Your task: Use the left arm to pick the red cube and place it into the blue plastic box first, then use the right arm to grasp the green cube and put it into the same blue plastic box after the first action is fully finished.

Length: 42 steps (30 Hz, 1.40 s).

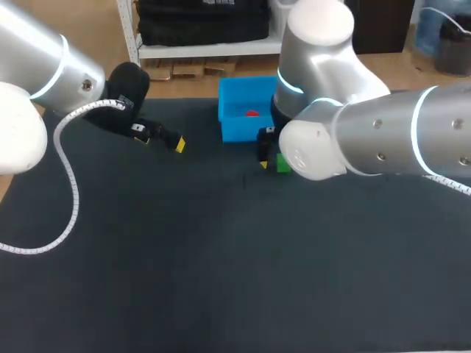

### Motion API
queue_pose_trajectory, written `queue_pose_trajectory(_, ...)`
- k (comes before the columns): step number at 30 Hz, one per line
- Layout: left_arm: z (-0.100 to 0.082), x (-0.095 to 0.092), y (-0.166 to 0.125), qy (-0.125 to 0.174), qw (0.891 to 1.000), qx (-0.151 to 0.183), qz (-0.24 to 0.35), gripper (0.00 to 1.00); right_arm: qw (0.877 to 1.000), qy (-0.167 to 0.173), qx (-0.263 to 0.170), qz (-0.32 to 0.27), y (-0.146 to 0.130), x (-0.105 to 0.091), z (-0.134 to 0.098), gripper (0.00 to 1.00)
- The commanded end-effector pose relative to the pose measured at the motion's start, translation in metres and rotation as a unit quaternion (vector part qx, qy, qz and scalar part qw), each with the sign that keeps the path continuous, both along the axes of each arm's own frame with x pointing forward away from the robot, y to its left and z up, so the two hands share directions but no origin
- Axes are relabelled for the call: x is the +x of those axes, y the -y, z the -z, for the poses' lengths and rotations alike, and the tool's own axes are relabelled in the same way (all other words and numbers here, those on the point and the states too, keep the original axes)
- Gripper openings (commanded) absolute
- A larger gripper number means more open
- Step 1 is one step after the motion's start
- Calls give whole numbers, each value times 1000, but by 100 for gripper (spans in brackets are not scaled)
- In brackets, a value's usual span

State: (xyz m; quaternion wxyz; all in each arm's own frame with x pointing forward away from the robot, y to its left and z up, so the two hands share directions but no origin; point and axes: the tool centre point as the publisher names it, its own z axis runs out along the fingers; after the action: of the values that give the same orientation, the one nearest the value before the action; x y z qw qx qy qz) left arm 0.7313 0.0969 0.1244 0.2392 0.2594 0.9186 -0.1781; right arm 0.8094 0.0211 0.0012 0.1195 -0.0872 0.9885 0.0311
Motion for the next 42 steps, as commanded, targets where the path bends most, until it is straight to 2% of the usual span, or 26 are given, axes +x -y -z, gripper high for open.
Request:
queue_pose_trajectory(1,1,0,-1,1,1000,-3,2,100,1000,-4,-1,0,-1,4,1,100)
queue_pose_trajectory(3,1,0,-1,1,1000,-3,2,100,1000,-6,-1,2,0,4,2,66)
queue_pose_trajectory(6,1,0,-1,1,1000,-3,2,100,1000,-8,-2,4,1,4,4,0)
queue_pose_trajectory(17,1,0,-1,1,1000,-3,2,100,1000,-19,2,12,4,2,7,0)
queue_pose_trajectory(22,1,0,-1,1,1000,-3,2,100,1000,-12,7,12,5,2,-1,0)
queue_pose_trajectory(25,1,0,-1,1,1000,-3,2,100,1000,0,15,12,5,1,-14,0)
queue_pose_trajectory(32,1,0,-1,1,1000,-3,2,100,999,31,39,7,5,0,-61,0)
queue_pose_trajectory(42,1,0,-1,1,1000,-3,2,100,991,109,78,-1,9,-7,-144,0)
